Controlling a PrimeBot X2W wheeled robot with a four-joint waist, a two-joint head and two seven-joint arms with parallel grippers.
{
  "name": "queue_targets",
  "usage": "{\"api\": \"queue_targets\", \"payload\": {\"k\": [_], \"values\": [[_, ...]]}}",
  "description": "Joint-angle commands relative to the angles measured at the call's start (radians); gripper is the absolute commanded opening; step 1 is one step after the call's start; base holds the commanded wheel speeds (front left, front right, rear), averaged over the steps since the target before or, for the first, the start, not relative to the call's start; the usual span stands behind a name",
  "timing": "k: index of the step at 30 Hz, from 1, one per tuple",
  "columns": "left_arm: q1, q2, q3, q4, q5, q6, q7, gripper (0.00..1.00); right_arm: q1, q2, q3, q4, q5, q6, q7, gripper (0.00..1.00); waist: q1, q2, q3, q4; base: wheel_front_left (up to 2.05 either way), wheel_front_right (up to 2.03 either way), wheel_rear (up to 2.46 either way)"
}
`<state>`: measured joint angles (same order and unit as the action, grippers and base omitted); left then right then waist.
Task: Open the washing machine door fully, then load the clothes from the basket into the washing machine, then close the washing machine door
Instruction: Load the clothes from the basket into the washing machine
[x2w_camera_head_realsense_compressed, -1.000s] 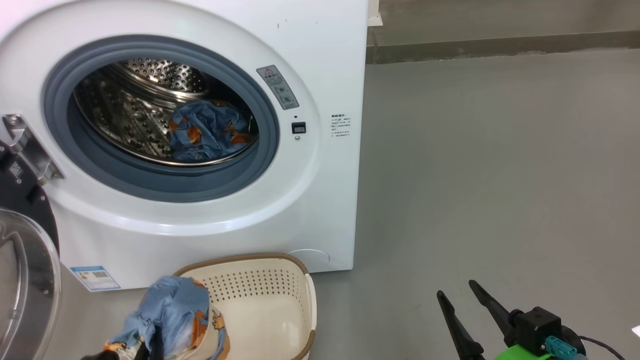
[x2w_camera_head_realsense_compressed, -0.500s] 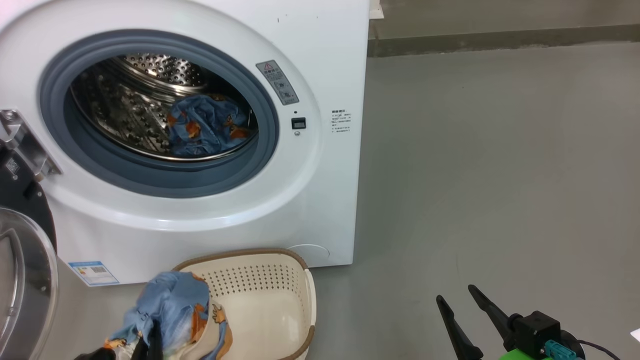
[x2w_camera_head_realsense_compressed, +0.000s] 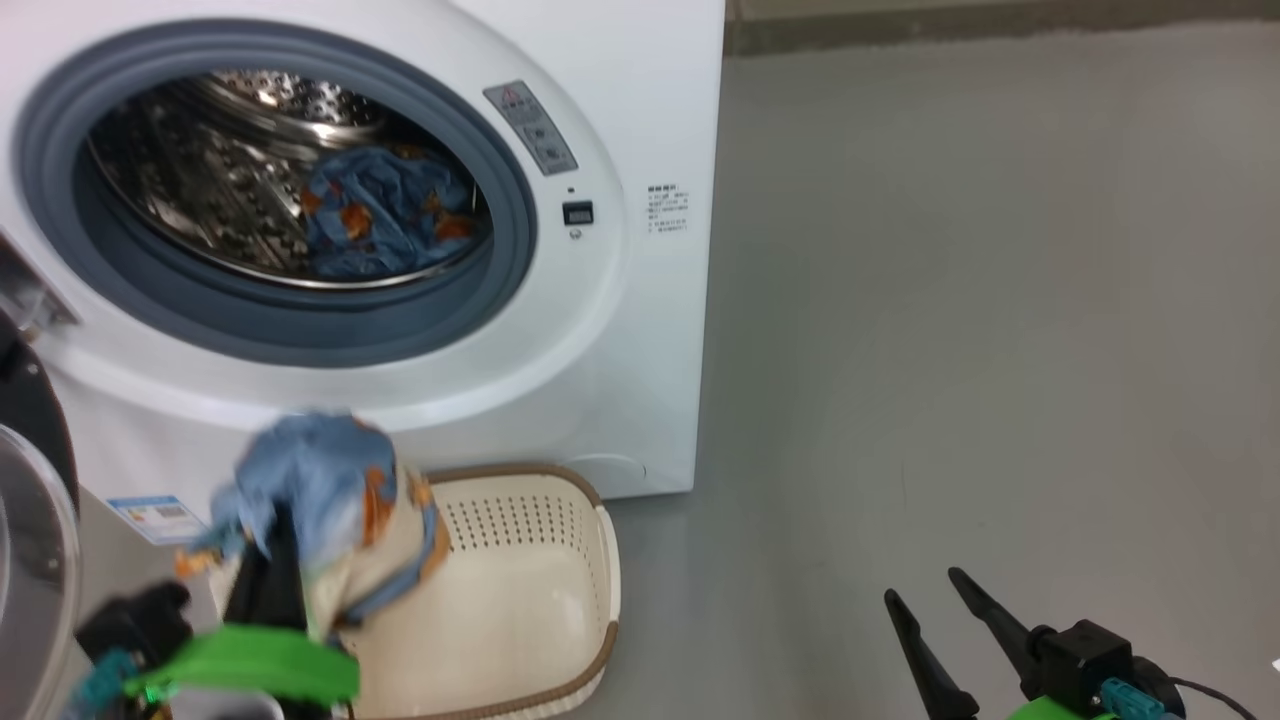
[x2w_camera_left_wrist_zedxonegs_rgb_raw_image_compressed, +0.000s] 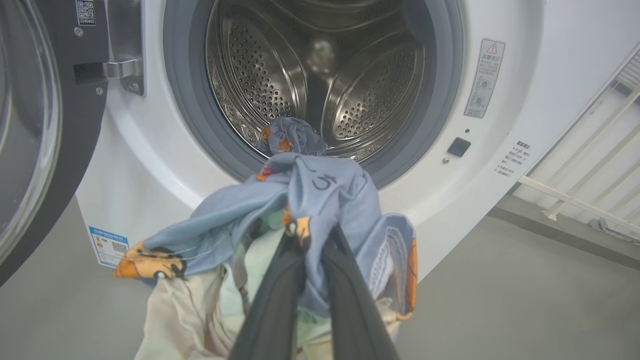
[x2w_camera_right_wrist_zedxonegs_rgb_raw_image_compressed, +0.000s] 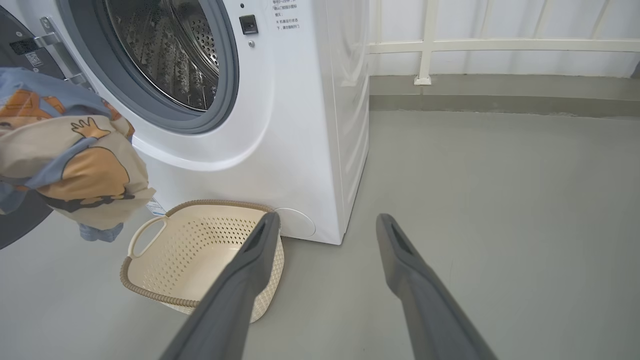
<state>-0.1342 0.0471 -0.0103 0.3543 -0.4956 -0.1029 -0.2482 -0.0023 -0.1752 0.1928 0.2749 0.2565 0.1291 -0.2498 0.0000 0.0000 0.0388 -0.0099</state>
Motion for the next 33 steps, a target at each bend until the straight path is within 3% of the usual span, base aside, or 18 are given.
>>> {"api": "queue_targets", "payload": {"k": [1, 22, 33], "values": [[-0.08, 0.014, 0.042, -0.034, 0.007, -0.009, -0.014, 0.0, -0.032, -0.018, 0.021, -0.028, 0.002, 0.002, -0.012, 1.0, 0.0, 0.0, 0.043, -0.006, 0.0, 0.0, 0.0], [-0.577, 0.04, 0.126, 0.036, -0.001, -0.025, -0.014, 0.0, -0.117, -0.053, -0.011, -0.096, 0.04, 0.002, -0.012, 1.0, 0.0, 0.0, 0.354, -0.099, 0.0, 0.0, 0.0], [-0.872, 0.116, 0.177, 0.148, -0.018, -0.027, -0.014, 0.0, -0.171, -0.032, -0.023, -0.12, 0.047, 0.002, -0.012, 1.0, 0.0, 0.0, 0.523, -0.176, 0.0, 0.0, 0.0]]}}
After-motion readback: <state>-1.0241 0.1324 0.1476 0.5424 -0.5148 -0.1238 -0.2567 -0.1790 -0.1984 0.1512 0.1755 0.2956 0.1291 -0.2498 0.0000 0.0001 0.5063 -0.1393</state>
